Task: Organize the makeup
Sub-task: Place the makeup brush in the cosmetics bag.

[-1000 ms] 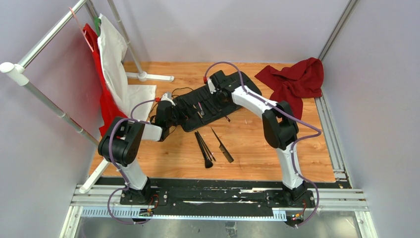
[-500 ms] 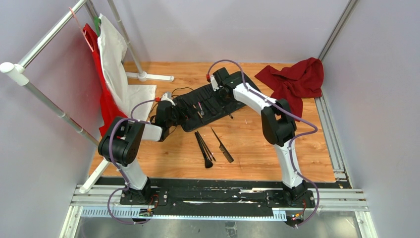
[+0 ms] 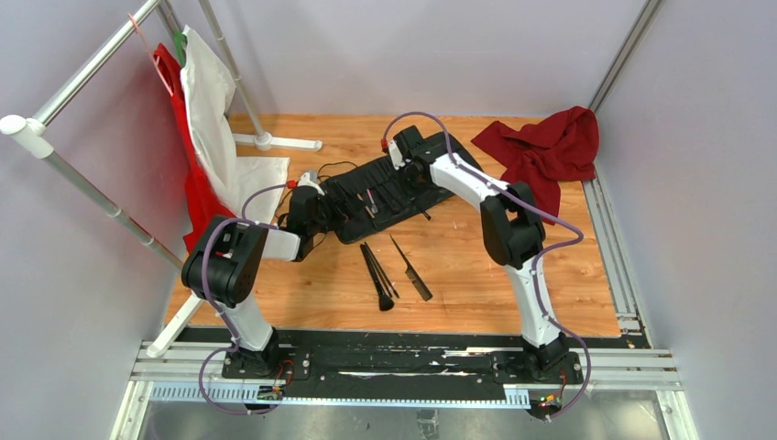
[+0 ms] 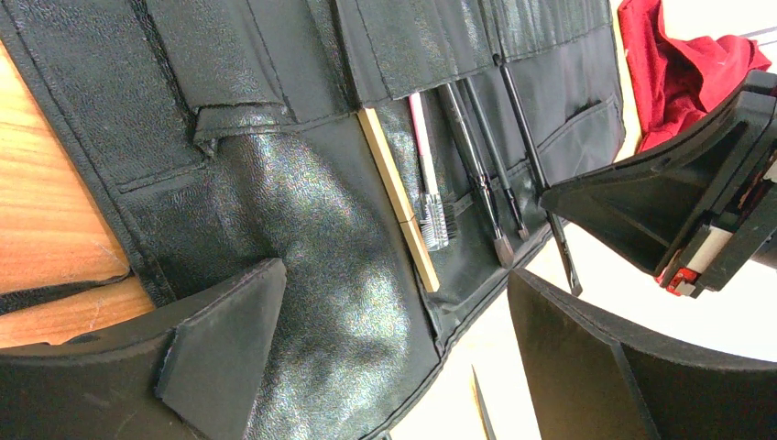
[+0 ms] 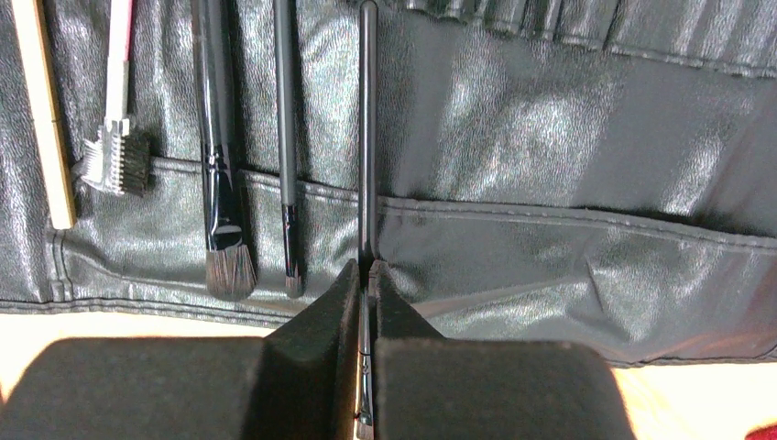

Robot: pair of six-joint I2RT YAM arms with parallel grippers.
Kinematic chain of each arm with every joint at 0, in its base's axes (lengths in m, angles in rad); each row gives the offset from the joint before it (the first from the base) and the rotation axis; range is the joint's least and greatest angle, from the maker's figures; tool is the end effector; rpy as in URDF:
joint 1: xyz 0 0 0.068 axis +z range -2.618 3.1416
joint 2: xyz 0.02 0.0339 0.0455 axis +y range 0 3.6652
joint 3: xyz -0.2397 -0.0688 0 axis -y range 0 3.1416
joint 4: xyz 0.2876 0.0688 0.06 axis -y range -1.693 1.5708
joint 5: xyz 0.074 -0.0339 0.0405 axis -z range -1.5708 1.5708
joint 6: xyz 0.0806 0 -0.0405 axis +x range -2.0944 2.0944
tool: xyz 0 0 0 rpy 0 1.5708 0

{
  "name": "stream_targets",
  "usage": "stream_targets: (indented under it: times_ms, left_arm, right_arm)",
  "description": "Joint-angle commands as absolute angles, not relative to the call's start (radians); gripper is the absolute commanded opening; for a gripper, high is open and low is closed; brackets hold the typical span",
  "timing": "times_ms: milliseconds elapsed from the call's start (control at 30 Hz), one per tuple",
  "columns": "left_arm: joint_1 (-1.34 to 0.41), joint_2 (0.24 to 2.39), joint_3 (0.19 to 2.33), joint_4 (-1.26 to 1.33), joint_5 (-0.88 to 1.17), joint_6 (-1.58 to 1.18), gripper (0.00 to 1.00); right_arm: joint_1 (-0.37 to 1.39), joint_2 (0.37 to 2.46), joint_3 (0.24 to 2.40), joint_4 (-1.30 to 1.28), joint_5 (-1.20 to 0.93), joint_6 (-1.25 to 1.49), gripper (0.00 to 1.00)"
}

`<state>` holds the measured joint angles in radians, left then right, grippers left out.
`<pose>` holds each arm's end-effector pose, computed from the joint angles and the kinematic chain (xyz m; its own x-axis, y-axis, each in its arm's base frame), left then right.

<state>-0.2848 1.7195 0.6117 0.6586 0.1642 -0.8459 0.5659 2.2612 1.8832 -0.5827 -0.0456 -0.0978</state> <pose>0.3571 -0.1183 0.0534 -0.5896 -0.5969 -0.5441 -0.0345 0.6917 -0.7214 0.4628 0.2983 0.1213 -0.6341 -0.5183 -0.5739 -0.6226 0.7824 -0.0188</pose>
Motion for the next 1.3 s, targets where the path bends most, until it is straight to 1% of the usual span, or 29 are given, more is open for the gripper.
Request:
stream_targets:
  times_ms: [0, 500, 867, 1267]
  left_arm:
    - [-0.293, 1.758, 0.606, 0.61, 0.162, -0.841, 0.98]
    - [-0.293, 1.766, 0.607, 0.613, 0.169, -0.844, 0.98]
    - [-0.293, 1.784, 0.611, 0.622, 0.176, -0.847, 0.98]
    - [-0.293, 1.799, 0.615, 0.627, 0.183, -0.85, 0.98]
  right_arm:
    - [0.548, 2.303, 1.928, -0.603, -0.061, -0.109, 0.01]
    - [0.545, 2.355, 1.988, -0.606, -0.072, -0.106, 0.01]
    - [0.545, 2.441, 2.135, -0.637, -0.102, -0.096, 0.01]
    - [0.548, 2.431, 2.18, -0.648, -0.095, -0.112, 0.01]
